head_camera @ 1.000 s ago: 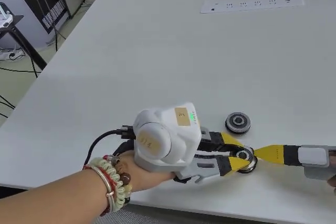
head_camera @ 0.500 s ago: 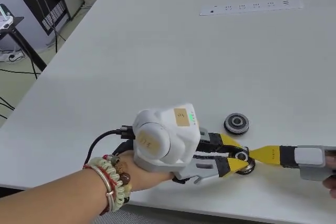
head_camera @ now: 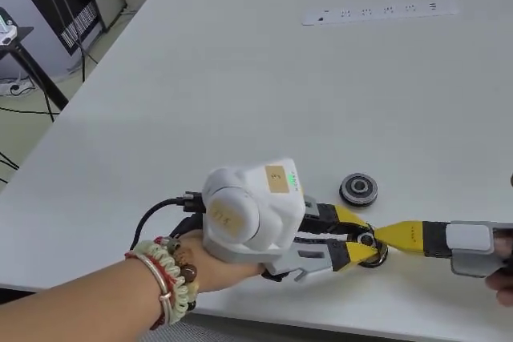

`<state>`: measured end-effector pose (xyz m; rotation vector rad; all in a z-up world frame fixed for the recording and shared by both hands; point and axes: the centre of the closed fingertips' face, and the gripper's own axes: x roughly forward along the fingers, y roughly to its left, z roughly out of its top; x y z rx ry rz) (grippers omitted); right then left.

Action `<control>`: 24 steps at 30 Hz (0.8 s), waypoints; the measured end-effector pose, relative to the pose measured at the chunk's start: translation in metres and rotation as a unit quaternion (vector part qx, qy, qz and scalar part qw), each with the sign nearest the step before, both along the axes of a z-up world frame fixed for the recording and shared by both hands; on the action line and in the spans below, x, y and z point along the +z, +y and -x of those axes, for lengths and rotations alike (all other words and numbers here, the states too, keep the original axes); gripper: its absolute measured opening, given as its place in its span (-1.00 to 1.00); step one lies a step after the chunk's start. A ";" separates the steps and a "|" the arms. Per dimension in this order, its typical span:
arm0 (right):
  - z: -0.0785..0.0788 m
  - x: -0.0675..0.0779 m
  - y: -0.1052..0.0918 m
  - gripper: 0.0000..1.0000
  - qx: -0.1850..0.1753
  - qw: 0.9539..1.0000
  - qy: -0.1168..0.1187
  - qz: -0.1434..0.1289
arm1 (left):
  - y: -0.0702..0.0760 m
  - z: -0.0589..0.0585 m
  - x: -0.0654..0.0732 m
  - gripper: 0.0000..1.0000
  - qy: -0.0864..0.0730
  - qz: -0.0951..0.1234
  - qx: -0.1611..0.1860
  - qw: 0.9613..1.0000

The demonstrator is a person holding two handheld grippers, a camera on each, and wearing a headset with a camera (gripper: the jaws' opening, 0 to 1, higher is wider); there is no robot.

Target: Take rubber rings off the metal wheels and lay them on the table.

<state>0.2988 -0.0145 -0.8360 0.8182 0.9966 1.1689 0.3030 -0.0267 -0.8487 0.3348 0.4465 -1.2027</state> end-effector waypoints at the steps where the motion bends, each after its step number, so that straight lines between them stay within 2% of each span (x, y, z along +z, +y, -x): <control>1: 0.000 -0.001 0.001 -1.00 0.001 1.000 -0.005 0.004 | 0.000 0.000 0.000 -0.71 0.003 0.001 0.001 1.000; 4: 0.001 -0.002 0.001 -1.00 0.005 1.000 -0.003 0.003 | 0.001 0.001 0.000 -0.71 0.015 0.003 0.003 1.000; 7: 0.000 -0.003 -0.001 -1.00 0.002 1.000 -0.004 0.008 | 0.001 0.001 0.001 -0.70 0.036 0.003 0.013 0.999; 10: -0.001 -0.004 -0.002 -1.00 -0.002 1.000 -0.005 0.012 | 0.001 0.001 0.001 -0.71 0.040 -0.016 0.010 0.999; 12: -0.001 -0.005 -0.002 -1.00 -0.003 1.000 -0.005 0.014 | 0.002 0.002 0.001 -0.71 0.040 -0.030 0.005 0.999; 13: 0.000 -0.006 -0.002 -1.00 -0.002 1.000 -0.006 0.015 | 0.002 0.003 0.002 -0.71 0.035 -0.036 0.000 0.999; 16: -0.001 -0.006 -0.003 -1.00 -0.007 1.000 -0.007 0.018 | 0.002 0.003 0.008 -0.71 0.030 -0.037 -0.002 0.999; 19: -0.004 -0.005 -0.004 -1.00 -0.013 1.000 -0.003 0.016 | 0.000 0.003 0.017 -0.59 0.029 -0.029 -0.004 0.999; 24: -0.008 0.003 -0.009 -1.00 -0.033 0.999 -0.011 0.014 | -0.001 0.001 0.036 -0.44 0.016 -0.016 -0.003 1.000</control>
